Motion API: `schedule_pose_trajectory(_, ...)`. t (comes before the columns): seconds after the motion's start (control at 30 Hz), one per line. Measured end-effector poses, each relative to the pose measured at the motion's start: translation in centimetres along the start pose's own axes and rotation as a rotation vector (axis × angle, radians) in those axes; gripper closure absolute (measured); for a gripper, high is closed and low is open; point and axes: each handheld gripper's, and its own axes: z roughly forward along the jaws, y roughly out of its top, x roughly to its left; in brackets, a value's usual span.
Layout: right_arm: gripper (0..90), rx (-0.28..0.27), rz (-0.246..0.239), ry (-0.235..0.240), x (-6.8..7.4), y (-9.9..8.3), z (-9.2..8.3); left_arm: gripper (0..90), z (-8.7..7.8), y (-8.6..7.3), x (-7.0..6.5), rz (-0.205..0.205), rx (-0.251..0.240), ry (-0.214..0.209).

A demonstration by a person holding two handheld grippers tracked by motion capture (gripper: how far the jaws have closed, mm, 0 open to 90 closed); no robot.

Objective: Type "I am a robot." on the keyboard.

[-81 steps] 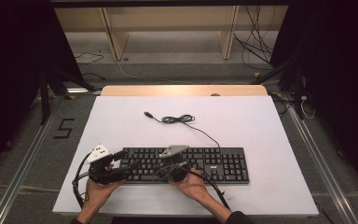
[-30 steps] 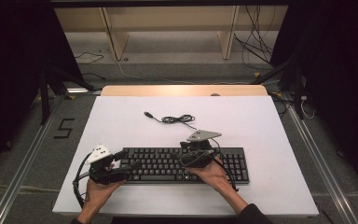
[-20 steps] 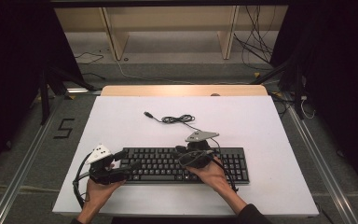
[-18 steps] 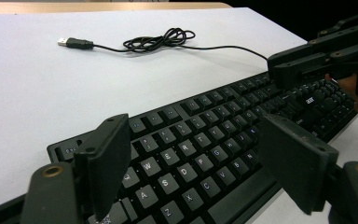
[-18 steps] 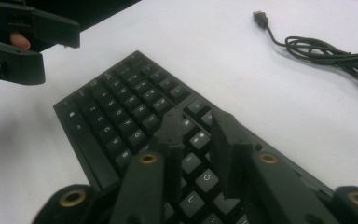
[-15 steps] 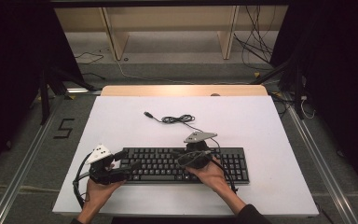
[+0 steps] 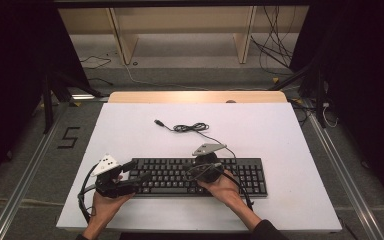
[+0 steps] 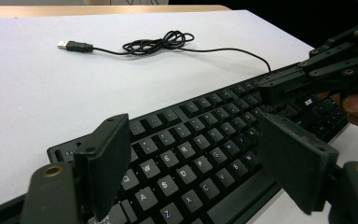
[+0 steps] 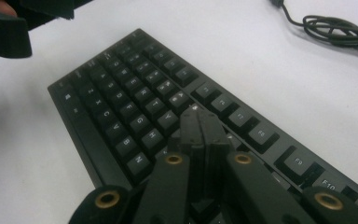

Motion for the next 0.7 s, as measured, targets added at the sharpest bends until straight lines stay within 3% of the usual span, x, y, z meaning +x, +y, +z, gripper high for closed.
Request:
schedule_pose_trajectory(0.3, 90.0, 0.047, -0.001, -0.025, 0.1, -0.2, 0.9, 25.4, 0.0, 0.0, 0.0, 0.001, -0.001, 0.001)
schedule_pose_trajectory(0.7, 90.0, 0.114, 0.002, -0.094, -0.5, -0.6, 1.8, 25.4, 0.0, 0.0, 0.0, -0.001, 0.001, -0.001)
